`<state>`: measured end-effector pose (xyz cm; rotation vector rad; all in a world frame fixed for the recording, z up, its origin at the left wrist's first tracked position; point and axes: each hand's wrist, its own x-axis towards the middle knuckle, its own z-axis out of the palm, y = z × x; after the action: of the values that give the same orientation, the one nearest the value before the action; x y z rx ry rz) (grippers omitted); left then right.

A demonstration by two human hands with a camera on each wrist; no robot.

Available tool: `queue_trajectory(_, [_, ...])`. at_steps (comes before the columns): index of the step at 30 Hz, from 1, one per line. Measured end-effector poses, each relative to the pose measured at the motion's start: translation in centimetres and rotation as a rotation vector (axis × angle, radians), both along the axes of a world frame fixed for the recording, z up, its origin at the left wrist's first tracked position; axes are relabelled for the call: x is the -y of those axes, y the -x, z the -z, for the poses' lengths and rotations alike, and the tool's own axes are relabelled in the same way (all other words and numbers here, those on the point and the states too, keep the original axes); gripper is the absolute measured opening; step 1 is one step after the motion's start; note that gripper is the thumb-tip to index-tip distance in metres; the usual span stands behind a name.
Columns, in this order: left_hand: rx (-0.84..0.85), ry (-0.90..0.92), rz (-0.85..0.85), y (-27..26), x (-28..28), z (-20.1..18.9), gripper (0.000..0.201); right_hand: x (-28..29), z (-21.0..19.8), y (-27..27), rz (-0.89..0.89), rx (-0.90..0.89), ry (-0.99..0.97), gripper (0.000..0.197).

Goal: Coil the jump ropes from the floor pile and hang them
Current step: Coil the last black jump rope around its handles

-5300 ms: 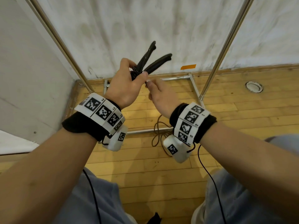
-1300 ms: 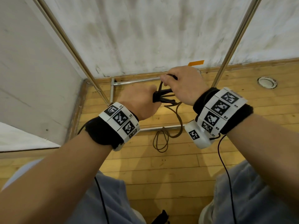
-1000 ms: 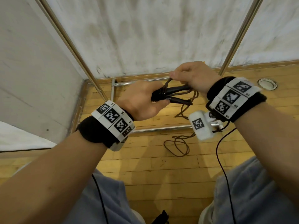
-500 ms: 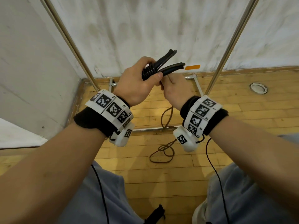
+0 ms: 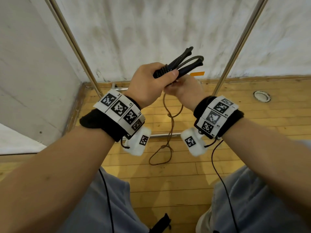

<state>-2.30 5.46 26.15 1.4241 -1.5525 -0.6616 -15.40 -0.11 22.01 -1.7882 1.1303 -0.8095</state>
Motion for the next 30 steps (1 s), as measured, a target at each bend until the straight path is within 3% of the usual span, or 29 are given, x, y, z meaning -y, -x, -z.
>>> queue_trajectory(3, [-0.055,-0.016,0.013,-0.3,0.0,-0.6,0.030,-0.7,0.6,-0.3,-0.154,0.149,-0.176,0.010])
queue_trajectory(6, [-0.015,0.014,-0.093,-0.8,0.4,-0.3,0.030,-0.7,0.9,-0.1,-0.136,-0.006,-0.035,0.020])
queue_trajectory(10, [0.150,0.076,-0.276,-1.9,1.5,0.6,0.017,-0.7,0.7,-0.1,-0.072,-0.055,0.037,0.020])
queue_trajectory(13, [0.287,0.057,-0.335,-2.9,2.1,1.5,0.024,-0.5,0.1,0.2,-0.057,-0.168,0.184,0.030])
queue_trajectory(19, [0.534,-0.091,-0.213,-4.2,2.6,3.3,0.043,-0.3,-0.7,1.3,-0.172,-0.382,0.190,0.045])
queue_trajectory(24, [0.738,-0.224,-0.150,-4.2,2.7,4.4,0.034,-0.7,-1.4,1.3,-0.272,-0.436,0.179,0.032])
queue_trajectory(30, [0.855,-0.336,-0.031,-2.3,2.2,5.4,0.031,-0.4,-2.0,1.5,-0.191,-0.475,0.316,0.034])
